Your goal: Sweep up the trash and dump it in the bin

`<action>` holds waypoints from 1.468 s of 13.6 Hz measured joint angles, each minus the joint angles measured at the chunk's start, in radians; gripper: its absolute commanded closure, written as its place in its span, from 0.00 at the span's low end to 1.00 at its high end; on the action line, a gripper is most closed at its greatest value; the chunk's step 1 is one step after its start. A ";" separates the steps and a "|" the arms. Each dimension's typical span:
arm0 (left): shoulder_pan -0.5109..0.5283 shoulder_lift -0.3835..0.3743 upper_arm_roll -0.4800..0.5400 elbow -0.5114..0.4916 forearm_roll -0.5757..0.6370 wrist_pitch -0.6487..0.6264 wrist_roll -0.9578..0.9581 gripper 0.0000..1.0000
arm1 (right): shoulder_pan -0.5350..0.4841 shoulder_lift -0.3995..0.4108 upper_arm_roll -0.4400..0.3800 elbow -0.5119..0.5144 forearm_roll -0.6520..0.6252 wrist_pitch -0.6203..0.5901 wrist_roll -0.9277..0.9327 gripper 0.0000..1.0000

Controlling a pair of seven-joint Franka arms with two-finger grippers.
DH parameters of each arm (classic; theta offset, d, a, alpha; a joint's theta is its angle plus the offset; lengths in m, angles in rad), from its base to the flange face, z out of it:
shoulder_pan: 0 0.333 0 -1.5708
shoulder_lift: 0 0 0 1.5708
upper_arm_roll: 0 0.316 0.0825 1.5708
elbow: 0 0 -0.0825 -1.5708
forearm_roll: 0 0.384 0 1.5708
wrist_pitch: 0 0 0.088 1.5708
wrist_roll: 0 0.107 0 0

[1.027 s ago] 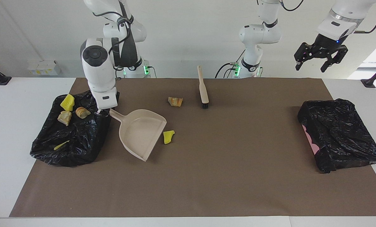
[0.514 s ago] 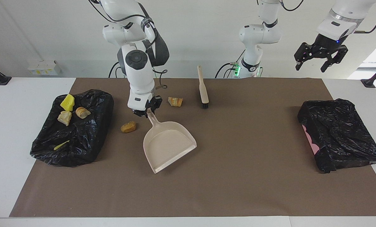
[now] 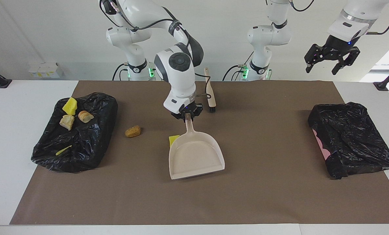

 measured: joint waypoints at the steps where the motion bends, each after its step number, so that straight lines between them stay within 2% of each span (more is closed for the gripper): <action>1: 0.000 0.000 0.000 0.000 0.000 0.000 0.000 0.00 | 0.027 0.040 0.000 0.034 -0.033 0.016 0.065 1.00; 5: 0.000 0.000 0.000 0.000 0.000 0.000 0.000 0.00 | 0.081 0.124 0.000 0.081 -0.059 0.078 0.210 1.00; 14: 0.000 0.000 0.000 0.000 0.000 0.000 0.000 0.00 | 0.086 0.144 -0.003 0.093 -0.053 0.100 0.273 1.00; 15: 0.000 0.000 0.000 0.000 0.000 0.000 0.000 0.00 | 0.086 0.154 -0.002 0.094 -0.053 0.104 0.273 0.75; 16: 0.000 0.000 0.000 0.000 0.000 0.000 0.000 0.00 | 0.087 0.162 0.004 0.095 -0.053 0.112 0.272 0.30; 17: 0.000 0.000 0.000 0.000 0.000 0.000 0.000 0.00 | 0.092 0.167 0.013 0.097 -0.053 0.117 0.271 0.00; 20: 0.000 0.000 0.000 0.000 0.000 0.000 0.000 0.00 | 0.116 0.167 0.020 0.108 -0.053 0.122 0.272 0.00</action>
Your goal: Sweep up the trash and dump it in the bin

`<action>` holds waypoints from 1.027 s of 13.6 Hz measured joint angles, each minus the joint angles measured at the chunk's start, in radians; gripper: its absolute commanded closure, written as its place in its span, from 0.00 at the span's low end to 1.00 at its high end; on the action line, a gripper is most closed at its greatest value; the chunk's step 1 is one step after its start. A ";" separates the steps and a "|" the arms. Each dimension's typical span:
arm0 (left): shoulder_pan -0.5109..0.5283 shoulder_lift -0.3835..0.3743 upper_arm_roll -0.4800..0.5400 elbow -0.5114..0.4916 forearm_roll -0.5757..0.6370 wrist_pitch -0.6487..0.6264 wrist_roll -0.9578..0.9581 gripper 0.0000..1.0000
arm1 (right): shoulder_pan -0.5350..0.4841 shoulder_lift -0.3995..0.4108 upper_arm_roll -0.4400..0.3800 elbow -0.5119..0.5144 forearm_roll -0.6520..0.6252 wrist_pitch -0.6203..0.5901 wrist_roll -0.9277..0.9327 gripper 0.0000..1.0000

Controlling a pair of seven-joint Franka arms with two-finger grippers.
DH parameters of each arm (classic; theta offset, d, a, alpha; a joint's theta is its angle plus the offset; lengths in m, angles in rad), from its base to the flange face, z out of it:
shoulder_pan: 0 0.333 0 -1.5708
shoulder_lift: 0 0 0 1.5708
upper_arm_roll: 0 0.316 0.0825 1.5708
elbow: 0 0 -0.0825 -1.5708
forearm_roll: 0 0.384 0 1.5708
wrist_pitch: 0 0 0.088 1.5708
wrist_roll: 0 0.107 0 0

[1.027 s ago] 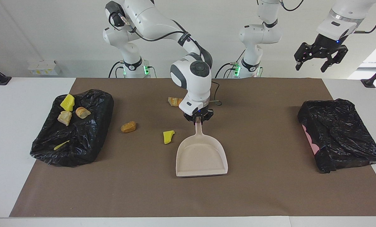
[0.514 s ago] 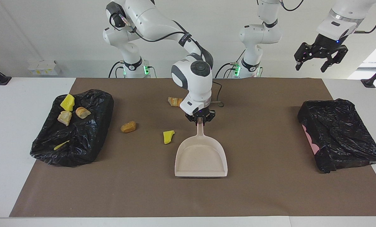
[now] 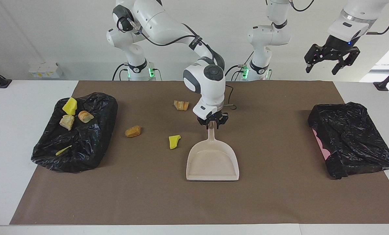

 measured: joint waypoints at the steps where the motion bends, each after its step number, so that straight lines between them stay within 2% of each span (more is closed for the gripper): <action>1: 0.000 0.000 0.000 0.000 0.000 0.000 0.000 0.00 | 0.000 -0.004 0.000 0.002 0.000 0.000 0.000 0.00; 4: 0.000 0.000 0.000 0.000 0.000 0.000 0.000 0.00 | 0.005 -0.051 0.006 -0.008 -0.001 -0.058 -0.001 0.00; 6: 0.000 0.000 0.000 0.000 0.000 0.000 0.000 0.00 | 0.030 -0.120 0.014 -0.071 0.003 -0.089 0.002 0.00; 8: 0.000 0.000 0.000 0.000 0.000 0.000 0.000 0.00 | 0.063 -0.210 0.019 -0.187 0.021 -0.096 0.010 0.00; 12: 0.000 0.000 0.000 0.000 0.000 0.000 0.000 0.00 | 0.160 -0.376 0.022 -0.428 0.165 -0.085 0.039 0.00; 14: 0.000 0.000 0.000 0.000 0.000 0.000 0.000 0.00 | 0.207 -0.437 0.022 -0.532 0.219 -0.047 0.064 0.04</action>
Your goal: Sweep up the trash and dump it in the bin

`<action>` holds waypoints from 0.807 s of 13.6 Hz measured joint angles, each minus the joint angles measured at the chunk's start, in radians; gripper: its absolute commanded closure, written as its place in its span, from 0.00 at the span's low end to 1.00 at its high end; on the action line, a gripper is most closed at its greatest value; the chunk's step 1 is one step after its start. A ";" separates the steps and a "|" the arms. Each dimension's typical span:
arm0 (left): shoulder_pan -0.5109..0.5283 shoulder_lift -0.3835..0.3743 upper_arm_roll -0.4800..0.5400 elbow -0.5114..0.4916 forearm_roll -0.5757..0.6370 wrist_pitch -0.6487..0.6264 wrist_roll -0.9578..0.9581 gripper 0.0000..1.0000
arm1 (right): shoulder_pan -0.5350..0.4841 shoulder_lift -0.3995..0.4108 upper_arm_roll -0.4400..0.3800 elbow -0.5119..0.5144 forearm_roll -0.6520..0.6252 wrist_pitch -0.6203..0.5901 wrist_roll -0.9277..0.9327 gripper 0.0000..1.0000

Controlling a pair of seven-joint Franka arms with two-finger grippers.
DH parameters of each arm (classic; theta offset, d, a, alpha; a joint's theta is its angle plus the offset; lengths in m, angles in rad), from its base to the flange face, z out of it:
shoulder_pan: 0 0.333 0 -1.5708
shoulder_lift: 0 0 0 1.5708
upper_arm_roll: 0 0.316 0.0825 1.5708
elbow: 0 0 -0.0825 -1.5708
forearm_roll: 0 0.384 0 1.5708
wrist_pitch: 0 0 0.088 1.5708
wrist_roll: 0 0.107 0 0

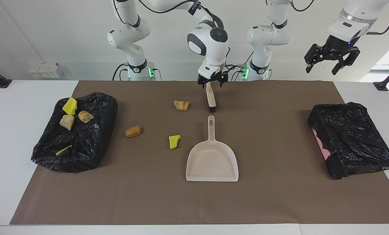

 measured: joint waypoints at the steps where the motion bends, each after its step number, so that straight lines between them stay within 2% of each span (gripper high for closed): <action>1: 0.000 0.000 0.000 0.000 0.000 0.000 0.000 0.00 | 0.027 -0.026 0.000 -0.055 0.014 0.030 0.019 0.08; 5: 0.000 0.000 0.000 0.000 0.000 0.000 0.000 0.00 | 0.096 -0.060 0.001 -0.189 0.022 0.124 0.089 0.19; 7: 0.000 0.000 0.000 0.000 0.000 0.000 0.000 0.00 | 0.106 -0.060 0.001 -0.213 0.027 0.143 0.096 0.31; 8: 0.000 0.000 0.000 0.000 0.000 0.000 0.000 0.00 | 0.106 -0.060 0.001 -0.216 0.039 0.144 0.096 0.49; 9: 0.000 0.000 0.000 0.000 0.000 0.000 0.000 0.00 | 0.106 -0.060 0.000 -0.216 0.057 0.144 0.096 0.84; 10: 0.000 0.000 0.000 0.000 0.000 0.000 0.000 0.00 | 0.105 -0.060 0.000 -0.217 0.074 0.144 0.096 1.00; 11: 0.000 0.000 0.000 0.000 0.000 0.000 0.000 0.00 | 0.105 -0.060 -0.001 -0.217 0.079 0.144 0.096 1.00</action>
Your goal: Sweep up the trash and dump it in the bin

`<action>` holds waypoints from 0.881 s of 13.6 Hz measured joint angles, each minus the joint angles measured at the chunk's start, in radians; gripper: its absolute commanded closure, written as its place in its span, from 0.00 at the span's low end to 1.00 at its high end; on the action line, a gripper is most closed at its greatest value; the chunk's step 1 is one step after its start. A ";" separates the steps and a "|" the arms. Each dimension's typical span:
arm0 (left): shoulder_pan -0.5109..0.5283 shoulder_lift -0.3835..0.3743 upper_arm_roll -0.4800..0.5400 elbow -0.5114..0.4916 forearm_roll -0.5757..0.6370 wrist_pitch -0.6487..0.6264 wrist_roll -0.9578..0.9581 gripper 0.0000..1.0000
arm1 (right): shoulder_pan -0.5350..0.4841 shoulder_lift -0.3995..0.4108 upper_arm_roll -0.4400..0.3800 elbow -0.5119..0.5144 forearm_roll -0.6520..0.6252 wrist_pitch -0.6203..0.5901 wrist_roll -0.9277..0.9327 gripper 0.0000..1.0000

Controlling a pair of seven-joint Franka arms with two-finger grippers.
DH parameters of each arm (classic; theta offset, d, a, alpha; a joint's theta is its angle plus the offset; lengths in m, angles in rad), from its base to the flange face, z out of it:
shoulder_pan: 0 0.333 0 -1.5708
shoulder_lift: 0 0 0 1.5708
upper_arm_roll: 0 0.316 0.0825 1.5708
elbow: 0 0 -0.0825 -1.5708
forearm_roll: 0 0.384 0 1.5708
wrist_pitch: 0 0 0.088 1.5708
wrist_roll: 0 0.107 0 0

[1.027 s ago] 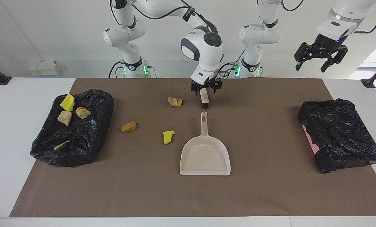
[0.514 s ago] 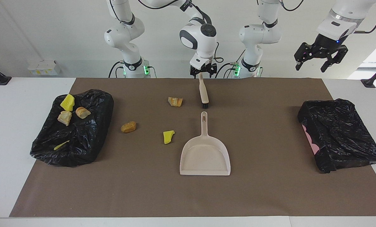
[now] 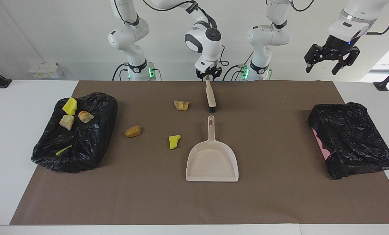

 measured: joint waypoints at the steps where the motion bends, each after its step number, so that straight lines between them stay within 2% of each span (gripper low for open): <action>1: 0.000 0.000 0.000 0.000 0.000 0.000 0.000 0.00 | -0.001 0.000 -0.001 0.001 0.002 0.000 0.000 1.00; 5: 0.000 0.000 0.000 0.000 0.000 0.000 0.000 0.00 | -0.015 0.005 -0.005 0.022 0.004 -0.014 0.000 1.00; 8: 0.000 0.000 0.000 0.000 0.000 0.000 0.000 0.00 | -0.078 -0.016 -0.008 0.079 0.005 -0.123 0.000 1.00; 12: 0.000 0.000 0.000 0.000 0.000 0.000 0.000 0.00 | -0.220 -0.105 -0.013 0.107 0.004 -0.283 0.000 1.00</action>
